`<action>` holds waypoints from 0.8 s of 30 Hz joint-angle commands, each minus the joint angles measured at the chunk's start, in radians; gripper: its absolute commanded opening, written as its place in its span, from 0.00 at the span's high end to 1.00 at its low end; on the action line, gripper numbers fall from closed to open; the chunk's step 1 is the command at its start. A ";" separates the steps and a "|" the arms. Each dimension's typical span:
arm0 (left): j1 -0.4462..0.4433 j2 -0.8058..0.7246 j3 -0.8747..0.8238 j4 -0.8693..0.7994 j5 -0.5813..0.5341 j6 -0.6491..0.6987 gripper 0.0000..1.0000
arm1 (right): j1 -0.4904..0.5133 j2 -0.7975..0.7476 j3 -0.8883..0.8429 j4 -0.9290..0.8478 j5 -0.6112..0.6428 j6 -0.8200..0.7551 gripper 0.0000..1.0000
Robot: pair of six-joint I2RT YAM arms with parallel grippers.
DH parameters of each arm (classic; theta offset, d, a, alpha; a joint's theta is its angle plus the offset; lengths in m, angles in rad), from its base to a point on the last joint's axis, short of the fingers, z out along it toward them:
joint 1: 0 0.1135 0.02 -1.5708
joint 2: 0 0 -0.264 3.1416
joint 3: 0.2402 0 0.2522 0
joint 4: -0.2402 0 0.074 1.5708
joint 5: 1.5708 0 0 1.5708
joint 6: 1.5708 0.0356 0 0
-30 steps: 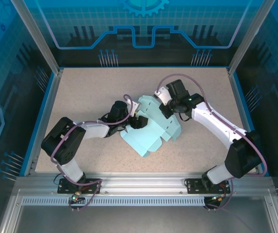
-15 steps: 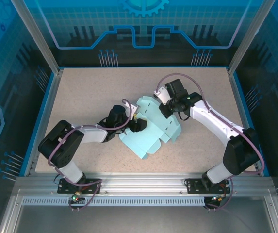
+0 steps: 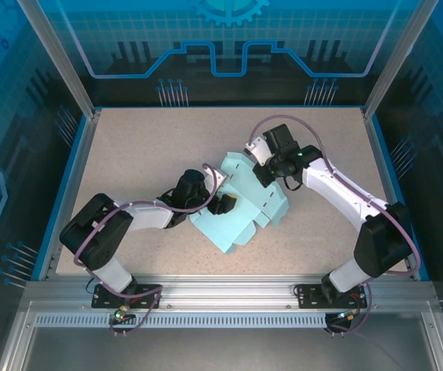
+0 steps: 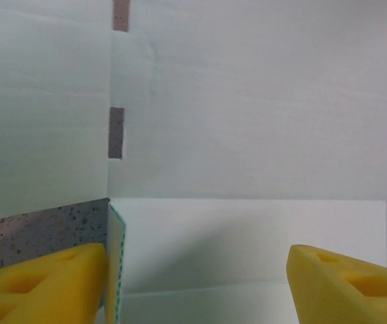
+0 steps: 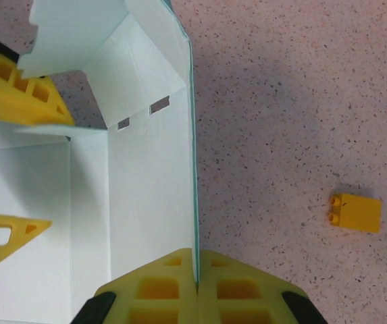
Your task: Fold the paper box
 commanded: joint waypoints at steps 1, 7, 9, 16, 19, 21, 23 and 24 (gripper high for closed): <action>-0.050 -0.020 -0.005 0.035 -0.055 0.101 0.28 | -0.010 0.025 0.041 -0.012 -0.048 0.034 1.00; -0.097 -0.014 -0.006 0.037 -0.110 0.154 0.28 | -0.016 0.044 0.047 -0.012 -0.085 0.067 1.00; -0.106 -0.001 0.004 0.020 -0.121 0.169 0.28 | -0.016 0.047 0.046 -0.006 -0.103 0.078 1.00; -0.106 -0.057 -0.052 0.053 -0.213 0.176 0.27 | -0.029 0.034 0.048 -0.029 -0.070 0.052 1.00; -0.090 -0.093 -0.070 0.038 -0.236 0.175 0.25 | -0.032 0.025 0.050 -0.036 -0.062 0.031 1.00; -0.068 -0.117 -0.082 0.026 -0.231 0.156 0.25 | -0.033 0.021 0.050 -0.043 -0.057 0.018 1.00; -0.046 -0.140 -0.095 0.023 -0.223 0.132 0.25 | -0.036 0.020 0.050 -0.045 -0.053 0.013 1.00; -0.036 -0.152 -0.105 0.025 -0.214 0.121 0.25 | -0.037 0.020 0.051 -0.047 -0.054 0.013 1.00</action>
